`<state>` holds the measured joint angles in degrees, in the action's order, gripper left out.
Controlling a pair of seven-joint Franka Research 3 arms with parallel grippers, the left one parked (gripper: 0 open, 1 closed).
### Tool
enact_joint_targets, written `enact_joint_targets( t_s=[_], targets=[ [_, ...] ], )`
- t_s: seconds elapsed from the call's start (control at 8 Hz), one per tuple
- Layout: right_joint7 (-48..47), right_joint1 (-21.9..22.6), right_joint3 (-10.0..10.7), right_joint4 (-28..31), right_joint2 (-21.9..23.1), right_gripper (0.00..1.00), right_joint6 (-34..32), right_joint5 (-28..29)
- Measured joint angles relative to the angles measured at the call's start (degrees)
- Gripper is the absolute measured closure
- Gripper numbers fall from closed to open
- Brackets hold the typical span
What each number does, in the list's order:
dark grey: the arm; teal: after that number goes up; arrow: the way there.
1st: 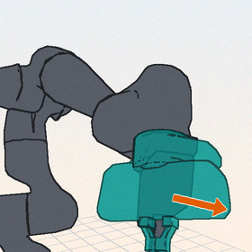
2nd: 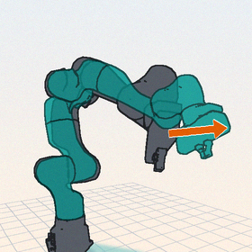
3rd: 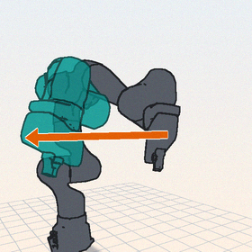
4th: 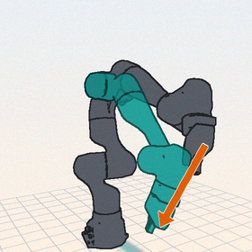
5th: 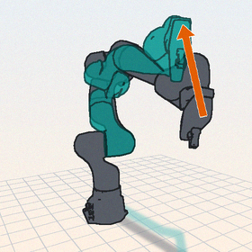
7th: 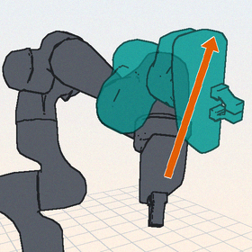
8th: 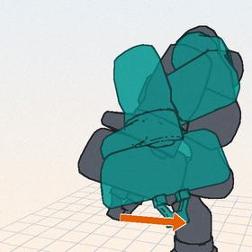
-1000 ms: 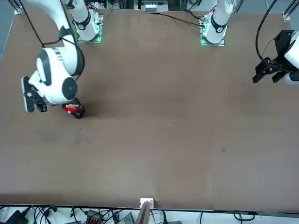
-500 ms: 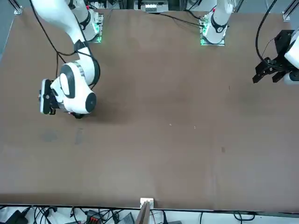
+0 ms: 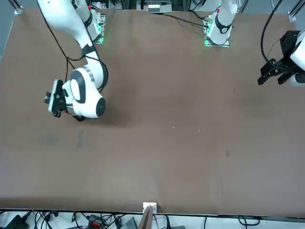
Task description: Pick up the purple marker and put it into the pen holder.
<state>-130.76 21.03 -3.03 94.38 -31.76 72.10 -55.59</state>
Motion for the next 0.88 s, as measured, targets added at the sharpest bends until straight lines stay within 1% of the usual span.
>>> enact_joint_targets(
  t_s=[0.25,0.62,0.88],
  targets=[
    [-4.3,1.6,0.0,0.0,-2.3,0.85,-0.9,0.0],
    [-6.8,3.9,0.0,-0.1,-4.4,0.85,-2.0,0.8],
    [-9.2,4.5,0.0,-0.1,-5.9,0.85,-2.2,1.4]
  ],
)
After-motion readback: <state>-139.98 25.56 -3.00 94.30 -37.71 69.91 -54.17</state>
